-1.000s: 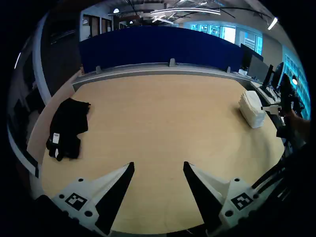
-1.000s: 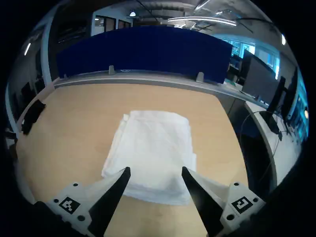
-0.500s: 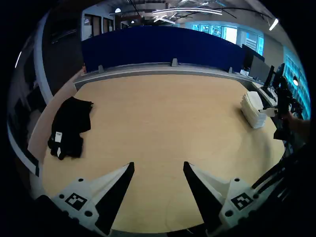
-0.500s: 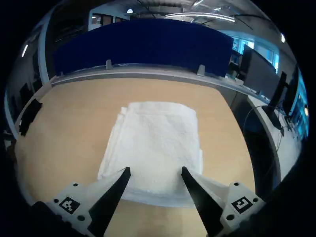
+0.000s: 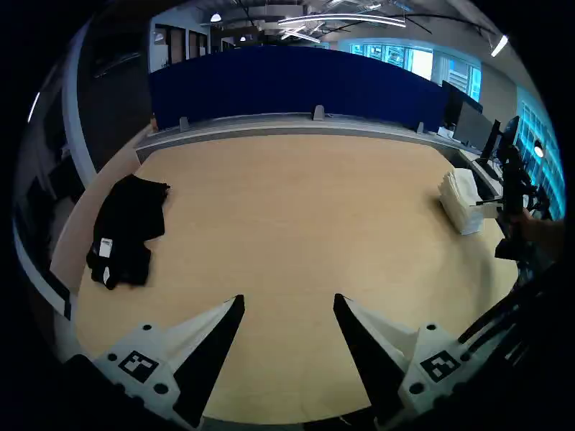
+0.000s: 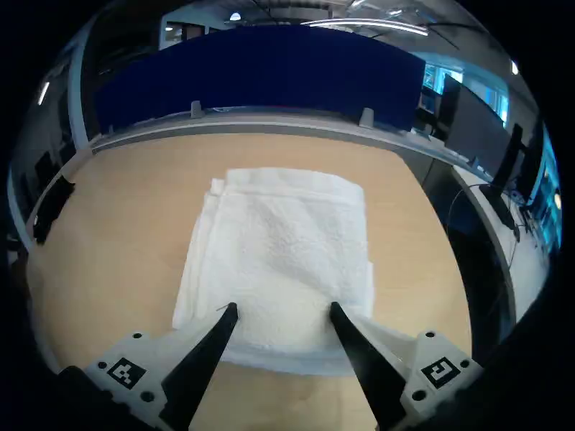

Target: Fold towel

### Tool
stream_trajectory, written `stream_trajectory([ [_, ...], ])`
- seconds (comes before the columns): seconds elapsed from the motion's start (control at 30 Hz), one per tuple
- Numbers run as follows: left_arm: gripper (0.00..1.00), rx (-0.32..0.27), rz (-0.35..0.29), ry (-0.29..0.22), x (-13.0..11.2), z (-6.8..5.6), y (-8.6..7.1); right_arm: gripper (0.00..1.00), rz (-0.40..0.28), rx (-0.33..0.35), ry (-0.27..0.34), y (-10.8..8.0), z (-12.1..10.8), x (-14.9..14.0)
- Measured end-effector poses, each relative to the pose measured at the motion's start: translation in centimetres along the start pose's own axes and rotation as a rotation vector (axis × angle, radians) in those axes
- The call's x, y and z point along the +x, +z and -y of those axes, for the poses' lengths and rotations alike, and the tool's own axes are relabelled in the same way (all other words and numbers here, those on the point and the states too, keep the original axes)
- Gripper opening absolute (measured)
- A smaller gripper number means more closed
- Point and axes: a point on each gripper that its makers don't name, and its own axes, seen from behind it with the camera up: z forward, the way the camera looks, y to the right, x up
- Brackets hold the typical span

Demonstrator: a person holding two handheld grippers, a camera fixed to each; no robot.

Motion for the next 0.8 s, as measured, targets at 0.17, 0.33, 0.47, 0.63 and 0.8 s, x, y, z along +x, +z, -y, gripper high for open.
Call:
stream_trajectory([
  [0.17,0.92,0.000,0.001,0.002,0.0,0.0,0.1,1.00,-0.014,0.000,0.003,-0.4,0.1,1.0],
  [0.33,0.92,0.000,0.000,0.001,0.2,-0.1,0.1,1.00,-0.047,0.011,-0.017,-1.2,0.8,3.3],
  [0.47,0.92,-0.001,-0.003,-0.005,0.3,-0.2,0.0,1.00,-0.063,0.009,-0.029,-1.0,0.8,4.8],
  [0.63,0.92,0.001,-0.002,-0.007,0.1,-0.1,0.0,1.00,-0.079,0.008,-0.031,-0.4,0.7,6.4],
  [0.8,0.92,0.010,0.001,-0.009,-0.1,0.2,0.0,1.00,-0.088,0.001,-0.039,0.5,0.4,7.8],
])
